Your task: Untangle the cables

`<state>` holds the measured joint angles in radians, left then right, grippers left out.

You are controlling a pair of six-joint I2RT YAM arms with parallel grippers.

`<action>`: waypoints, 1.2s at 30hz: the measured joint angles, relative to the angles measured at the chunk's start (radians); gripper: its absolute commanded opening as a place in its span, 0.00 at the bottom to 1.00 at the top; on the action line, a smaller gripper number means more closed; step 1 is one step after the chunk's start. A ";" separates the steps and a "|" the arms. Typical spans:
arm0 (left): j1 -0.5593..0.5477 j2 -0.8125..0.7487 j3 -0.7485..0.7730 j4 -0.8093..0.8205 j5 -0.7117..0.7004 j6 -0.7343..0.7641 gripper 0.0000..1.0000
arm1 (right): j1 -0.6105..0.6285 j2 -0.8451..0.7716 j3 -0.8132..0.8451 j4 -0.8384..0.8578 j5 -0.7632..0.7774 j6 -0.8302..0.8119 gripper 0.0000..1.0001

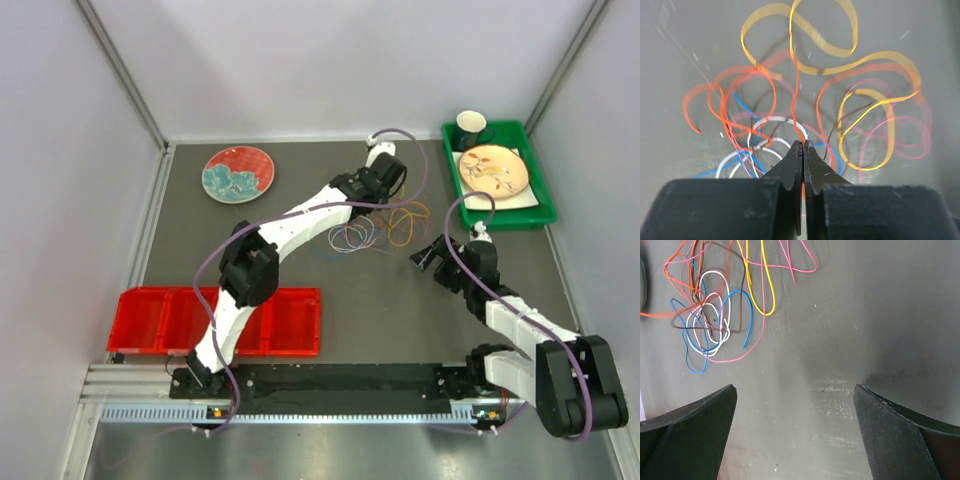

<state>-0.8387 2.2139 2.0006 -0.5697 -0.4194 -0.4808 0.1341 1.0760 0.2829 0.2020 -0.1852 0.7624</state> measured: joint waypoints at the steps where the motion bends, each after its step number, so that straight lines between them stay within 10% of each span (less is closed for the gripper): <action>1: 0.000 -0.003 0.027 -0.012 -0.003 0.011 0.00 | 0.000 0.000 0.000 0.000 0.000 0.000 0.99; 18: 0.006 -0.447 0.217 0.085 -0.071 0.251 0.00 | 0.000 0.000 0.000 0.000 0.000 0.000 0.99; 36: 0.008 -0.571 0.137 0.426 -0.060 0.406 0.00 | 0.000 -0.002 -0.001 0.031 -0.048 -0.005 0.98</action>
<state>-0.8310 1.6428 2.1372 -0.1432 -0.4793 -0.0746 0.1341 1.0740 0.2821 0.2325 -0.2333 0.7570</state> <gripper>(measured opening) 0.013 0.986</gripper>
